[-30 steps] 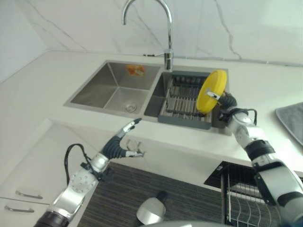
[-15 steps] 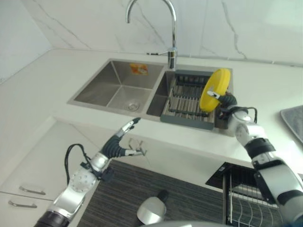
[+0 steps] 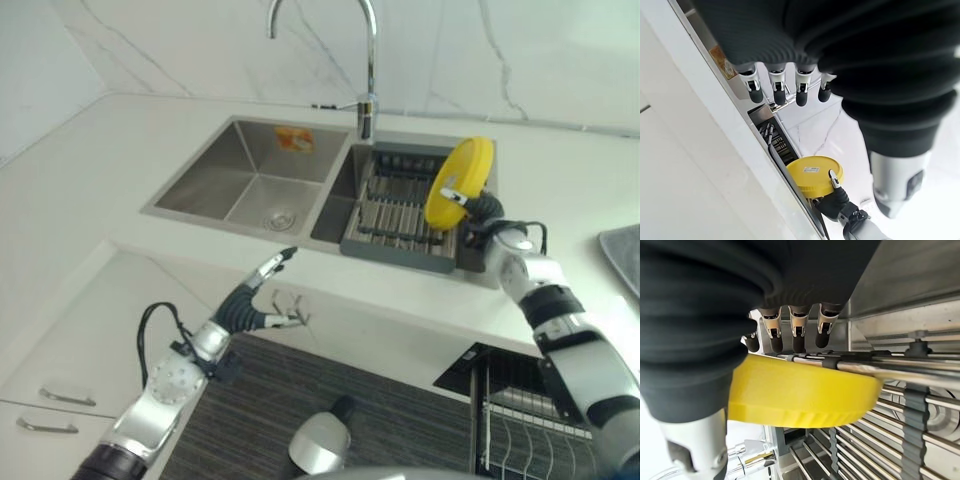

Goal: Place the dishes in the dishwasher.

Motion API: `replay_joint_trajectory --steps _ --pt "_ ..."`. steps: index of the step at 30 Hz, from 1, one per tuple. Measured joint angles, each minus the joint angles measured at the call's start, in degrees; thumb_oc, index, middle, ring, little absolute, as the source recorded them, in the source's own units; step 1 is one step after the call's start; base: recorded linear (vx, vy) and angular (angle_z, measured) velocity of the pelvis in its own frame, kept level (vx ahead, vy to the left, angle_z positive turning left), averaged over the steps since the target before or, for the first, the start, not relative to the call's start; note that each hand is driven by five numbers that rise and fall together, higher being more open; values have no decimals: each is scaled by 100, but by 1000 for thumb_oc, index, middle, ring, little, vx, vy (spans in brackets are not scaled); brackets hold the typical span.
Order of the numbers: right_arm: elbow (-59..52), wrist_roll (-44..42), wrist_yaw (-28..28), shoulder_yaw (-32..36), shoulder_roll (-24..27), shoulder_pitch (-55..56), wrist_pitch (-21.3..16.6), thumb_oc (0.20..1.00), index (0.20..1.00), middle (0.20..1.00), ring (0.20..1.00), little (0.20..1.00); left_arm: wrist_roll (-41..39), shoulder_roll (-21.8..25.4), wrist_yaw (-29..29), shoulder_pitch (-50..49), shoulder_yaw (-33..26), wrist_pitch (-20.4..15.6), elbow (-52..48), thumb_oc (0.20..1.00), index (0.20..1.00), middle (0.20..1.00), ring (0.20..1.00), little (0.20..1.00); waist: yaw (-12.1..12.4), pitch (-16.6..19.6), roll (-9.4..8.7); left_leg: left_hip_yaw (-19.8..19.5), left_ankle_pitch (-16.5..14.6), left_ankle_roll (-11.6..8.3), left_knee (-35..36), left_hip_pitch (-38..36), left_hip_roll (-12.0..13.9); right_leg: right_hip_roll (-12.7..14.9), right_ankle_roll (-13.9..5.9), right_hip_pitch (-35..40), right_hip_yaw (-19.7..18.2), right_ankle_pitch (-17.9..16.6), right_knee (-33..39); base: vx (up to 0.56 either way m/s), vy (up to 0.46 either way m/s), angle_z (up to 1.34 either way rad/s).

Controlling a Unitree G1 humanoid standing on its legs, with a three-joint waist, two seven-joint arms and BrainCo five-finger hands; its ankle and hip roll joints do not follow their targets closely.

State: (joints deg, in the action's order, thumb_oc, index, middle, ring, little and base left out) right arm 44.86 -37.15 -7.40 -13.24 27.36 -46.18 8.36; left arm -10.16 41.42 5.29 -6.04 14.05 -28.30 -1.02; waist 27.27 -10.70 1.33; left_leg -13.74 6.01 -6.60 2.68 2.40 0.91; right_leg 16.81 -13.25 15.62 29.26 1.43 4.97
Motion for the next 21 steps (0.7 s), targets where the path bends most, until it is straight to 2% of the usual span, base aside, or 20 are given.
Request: replay_joint_trajectory --steps 1,2,3,4,11,21 --pt "42 0 -30 -3 0 -44 -1 407 407 407 407 407 0 0 1 6 1 15 0 1000 1000 1000 1000 1000 0 -9 -4 0 0 0 -2 0 0 0 0 0 0 0 0 0 0 0" --pt "71 0 -51 -3 0 -74 -2 341 341 341 341 341 0 1 1 10 1 19 0 1000 1000 1000 1000 1000 0 -17 -7 0 0 0 -4 0 0 0 -1 1 -1 0 0 0 0 0" --pt "105 2 -68 -3 0 -110 -2 228 228 228 228 228 0 1 1 14 1 21 0 1000 1000 1000 1000 1000 0 -26 -9 -1 0 0 -6 0 0 0 -1 2 -1 0 0 0 0 0" --pt "163 4 -136 -5 3 -185 -10 200 200 200 200 200 -2 1 1 25 1 24 0 1000 1000 1000 1000 1000 1 -56 -7 -1 0 0 -15 2 0 0 -1 4 -2 0 0 -31 17 0" --pt "195 5 -384 -42 -9 -267 -107 200 200 200 200 200 -123 9 -1 138 209 34 7 1000 1000 1000 1000 1000 5 -154 47 -10 -2 -1 -48 63 -7 0 -5 -36 -6 -4 0 -14 4 0" --pt "194 466 -714 -172 -24 -315 -799 200 200 200 200 200 -333 9 -8 248 298 66 15 1000 1000 1000 1000 1000 47 -179 104 -8 -2 -1 -79 153 -15 5 -9 -107 -9 -6 -1 -3 0 0"
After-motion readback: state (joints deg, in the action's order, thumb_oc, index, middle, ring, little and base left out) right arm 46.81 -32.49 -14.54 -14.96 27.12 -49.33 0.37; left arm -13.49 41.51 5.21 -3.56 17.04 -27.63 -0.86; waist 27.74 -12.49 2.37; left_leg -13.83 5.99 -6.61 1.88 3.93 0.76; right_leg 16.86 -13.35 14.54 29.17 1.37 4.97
